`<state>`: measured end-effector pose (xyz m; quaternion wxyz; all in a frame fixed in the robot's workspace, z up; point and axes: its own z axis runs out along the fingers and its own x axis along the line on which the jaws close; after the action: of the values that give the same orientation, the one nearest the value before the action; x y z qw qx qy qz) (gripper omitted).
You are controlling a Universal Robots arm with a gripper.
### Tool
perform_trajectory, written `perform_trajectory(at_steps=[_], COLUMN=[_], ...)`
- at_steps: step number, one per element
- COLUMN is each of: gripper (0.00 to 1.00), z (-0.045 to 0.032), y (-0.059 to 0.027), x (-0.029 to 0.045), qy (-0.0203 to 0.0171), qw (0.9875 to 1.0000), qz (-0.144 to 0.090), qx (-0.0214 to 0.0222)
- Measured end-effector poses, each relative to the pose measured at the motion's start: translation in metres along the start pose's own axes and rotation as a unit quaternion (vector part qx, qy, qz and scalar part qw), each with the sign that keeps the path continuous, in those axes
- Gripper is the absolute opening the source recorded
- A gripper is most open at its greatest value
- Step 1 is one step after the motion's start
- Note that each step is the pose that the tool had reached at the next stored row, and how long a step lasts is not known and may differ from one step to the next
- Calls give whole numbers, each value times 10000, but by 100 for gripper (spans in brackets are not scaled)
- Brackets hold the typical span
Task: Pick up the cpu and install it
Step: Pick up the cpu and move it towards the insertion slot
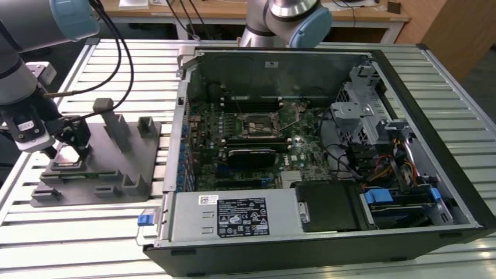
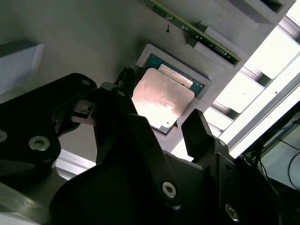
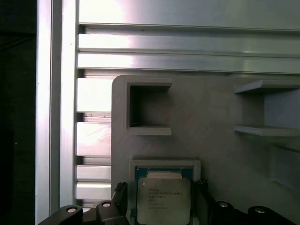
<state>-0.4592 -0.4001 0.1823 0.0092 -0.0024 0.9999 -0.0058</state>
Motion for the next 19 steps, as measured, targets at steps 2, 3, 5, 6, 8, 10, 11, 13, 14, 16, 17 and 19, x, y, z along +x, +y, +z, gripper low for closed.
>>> perform_trajectory(at_steps=[2, 3, 5, 6, 8, 10, 11, 13, 14, 16, 17, 19], gripper=[67, 67, 65, 65, 58, 58, 58, 58, 58, 58, 58, 58], z=[1, 2, 1, 1, 2, 2, 1, 2, 3, 1, 2, 2], y=[0, 0, 0, 0, 0, 0, 0, -8, -13, -17, -17, -17], x=[0, 0, 1, 1, 1, 1, 1, 2, 1, 1, 1, 1], qy=[-4, -5, -7, -8, -9, -10, -11, -11, -11, -11, -12, -12], qw=[10000, 10000, 10000, 10000, 10000, 10000, 10000, 10000, 10000, 10000, 10000, 10000], qz=[0, 1, 6, 8, 11, 13, 16, 25, 28, 30, 30, 30], qx=[1, 1, 1, 1, 1, 4, 8, 11, 11, 12, 12, 12])
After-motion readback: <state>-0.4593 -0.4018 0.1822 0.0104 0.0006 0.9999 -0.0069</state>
